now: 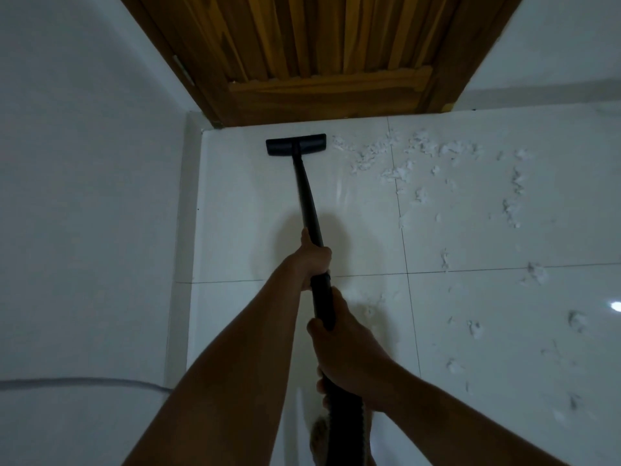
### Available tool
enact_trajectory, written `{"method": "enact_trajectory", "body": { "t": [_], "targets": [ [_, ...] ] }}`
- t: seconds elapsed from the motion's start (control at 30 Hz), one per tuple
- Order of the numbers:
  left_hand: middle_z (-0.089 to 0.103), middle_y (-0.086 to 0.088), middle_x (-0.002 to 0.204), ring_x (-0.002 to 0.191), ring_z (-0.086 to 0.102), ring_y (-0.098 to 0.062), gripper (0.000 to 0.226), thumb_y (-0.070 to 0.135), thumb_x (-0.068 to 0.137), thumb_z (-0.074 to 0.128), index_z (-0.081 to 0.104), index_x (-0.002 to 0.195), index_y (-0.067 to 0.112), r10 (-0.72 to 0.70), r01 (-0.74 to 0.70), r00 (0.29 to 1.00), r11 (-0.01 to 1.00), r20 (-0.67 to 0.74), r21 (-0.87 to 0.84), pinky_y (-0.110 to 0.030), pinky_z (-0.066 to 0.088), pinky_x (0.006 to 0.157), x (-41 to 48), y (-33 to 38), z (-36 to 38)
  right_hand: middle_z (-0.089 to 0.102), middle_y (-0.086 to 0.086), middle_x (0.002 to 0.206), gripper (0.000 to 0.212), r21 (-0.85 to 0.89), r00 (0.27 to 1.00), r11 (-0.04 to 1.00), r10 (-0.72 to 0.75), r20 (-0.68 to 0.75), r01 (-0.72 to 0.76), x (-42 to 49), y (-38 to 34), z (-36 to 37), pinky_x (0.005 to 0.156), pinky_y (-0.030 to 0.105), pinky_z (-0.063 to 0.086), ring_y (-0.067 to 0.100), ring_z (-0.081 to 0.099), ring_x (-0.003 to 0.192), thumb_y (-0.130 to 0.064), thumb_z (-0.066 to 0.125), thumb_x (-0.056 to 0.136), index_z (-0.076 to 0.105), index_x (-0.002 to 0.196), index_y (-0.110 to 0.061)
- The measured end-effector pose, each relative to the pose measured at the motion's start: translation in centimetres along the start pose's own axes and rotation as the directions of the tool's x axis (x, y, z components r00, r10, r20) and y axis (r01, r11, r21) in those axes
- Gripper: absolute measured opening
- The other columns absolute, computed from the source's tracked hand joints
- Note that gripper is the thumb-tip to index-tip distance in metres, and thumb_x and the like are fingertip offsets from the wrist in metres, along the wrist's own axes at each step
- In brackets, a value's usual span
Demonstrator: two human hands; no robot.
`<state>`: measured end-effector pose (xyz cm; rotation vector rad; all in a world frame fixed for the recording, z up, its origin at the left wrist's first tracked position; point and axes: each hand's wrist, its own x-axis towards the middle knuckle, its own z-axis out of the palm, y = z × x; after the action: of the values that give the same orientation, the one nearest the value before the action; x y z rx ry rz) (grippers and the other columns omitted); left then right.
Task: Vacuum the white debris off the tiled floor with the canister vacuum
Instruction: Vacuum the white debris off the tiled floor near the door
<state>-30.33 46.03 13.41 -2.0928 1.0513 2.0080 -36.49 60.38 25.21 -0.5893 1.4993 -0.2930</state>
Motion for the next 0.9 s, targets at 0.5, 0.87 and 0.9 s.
{"method": "enact_trajectory", "body": {
  "t": [0.5, 0.87, 0.9],
  "targets": [
    [0.054, -0.018, 0.124, 0.074, 0.058, -0.023, 0.077, 0.014, 0.099, 0.042, -0.003, 0.155, 0.041, 0.057, -0.056, 0.996, 0.998, -0.066, 0.015, -0.033, 0.054, 0.057, 3.5, 0.9, -0.4, 0.062, 0.014, 0.1, 0.065, -0.003, 1.0, 1.0, 0.009, -0.014, -0.009, 5.1, 0.6, -0.3, 0.053, 0.032, 0.058, 0.021, 0.065, 0.058, -0.031, 0.045, 0.107, 0.01, 0.155, -0.058],
    [0.045, -0.018, 0.14, 0.079, 0.056, -0.023, 0.078, 0.014, 0.1, 0.041, -0.008, 0.155, 0.04, 0.075, -0.075, 0.995, 0.997, -0.06, 0.008, -0.035, 0.054, 0.065, -1.5, -7.3, 3.7, 0.062, 0.013, 0.092, 0.068, 0.026, 0.999, 0.999, 0.043, -0.014, -0.042, -1.3, 7.9, 2.9, 0.052, 0.031, 0.057, 0.021, 0.064, 0.059, -0.029, 0.044, 0.107, 0.005, 0.153, -0.062],
    [0.046, -0.018, 0.14, 0.079, 0.056, -0.024, 0.079, 0.015, 0.101, 0.042, -0.009, 0.155, 0.04, 0.071, -0.071, 0.996, 0.997, -0.056, 0.007, -0.035, 0.054, 0.066, -2.3, -8.2, 4.0, 0.062, 0.013, 0.093, 0.068, 0.021, 0.999, 0.999, 0.042, -0.014, -0.042, -2.1, 8.6, 3.3, 0.052, 0.031, 0.057, 0.021, 0.064, 0.059, -0.03, 0.044, 0.107, 0.005, 0.153, -0.06]
  ]
}}
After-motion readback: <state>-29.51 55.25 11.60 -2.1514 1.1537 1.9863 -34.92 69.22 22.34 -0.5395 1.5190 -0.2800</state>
